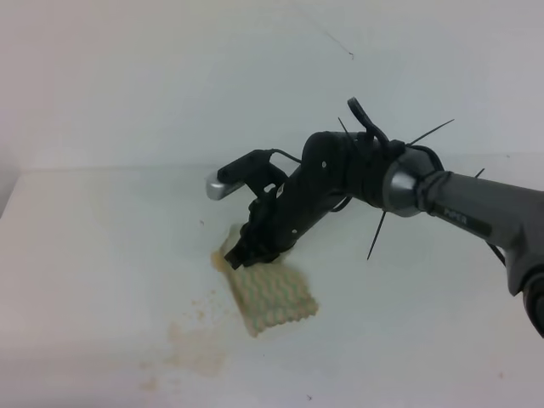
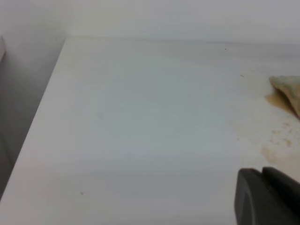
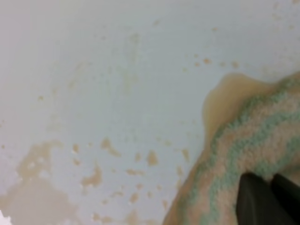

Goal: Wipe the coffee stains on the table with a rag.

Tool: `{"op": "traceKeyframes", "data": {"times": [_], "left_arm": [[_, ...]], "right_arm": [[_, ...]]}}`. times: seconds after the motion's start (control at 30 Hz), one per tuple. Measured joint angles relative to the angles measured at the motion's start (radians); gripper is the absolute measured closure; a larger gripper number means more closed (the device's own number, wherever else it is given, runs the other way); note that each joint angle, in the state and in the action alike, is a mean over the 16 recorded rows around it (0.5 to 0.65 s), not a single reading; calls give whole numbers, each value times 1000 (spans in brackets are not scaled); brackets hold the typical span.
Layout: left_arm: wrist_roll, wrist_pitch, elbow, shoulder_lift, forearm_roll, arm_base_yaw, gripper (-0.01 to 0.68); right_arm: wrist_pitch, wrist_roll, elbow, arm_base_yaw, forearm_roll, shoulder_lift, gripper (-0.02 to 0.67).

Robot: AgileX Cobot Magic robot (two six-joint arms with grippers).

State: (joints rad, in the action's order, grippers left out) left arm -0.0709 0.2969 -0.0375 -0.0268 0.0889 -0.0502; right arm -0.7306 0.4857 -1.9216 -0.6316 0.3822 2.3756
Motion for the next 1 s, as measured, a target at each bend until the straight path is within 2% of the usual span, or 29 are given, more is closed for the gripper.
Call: {"op": "traceKeyframes", "data": {"times": [0.7, 1.0], "left_arm": [[0, 0, 0, 0, 0, 0, 672], [0, 0, 0, 0, 0, 0, 672]], "right_arm": [[36, 56, -4, -57, 75, 45, 634], [27, -7, -4, -39, -2, 42, 634]]}}
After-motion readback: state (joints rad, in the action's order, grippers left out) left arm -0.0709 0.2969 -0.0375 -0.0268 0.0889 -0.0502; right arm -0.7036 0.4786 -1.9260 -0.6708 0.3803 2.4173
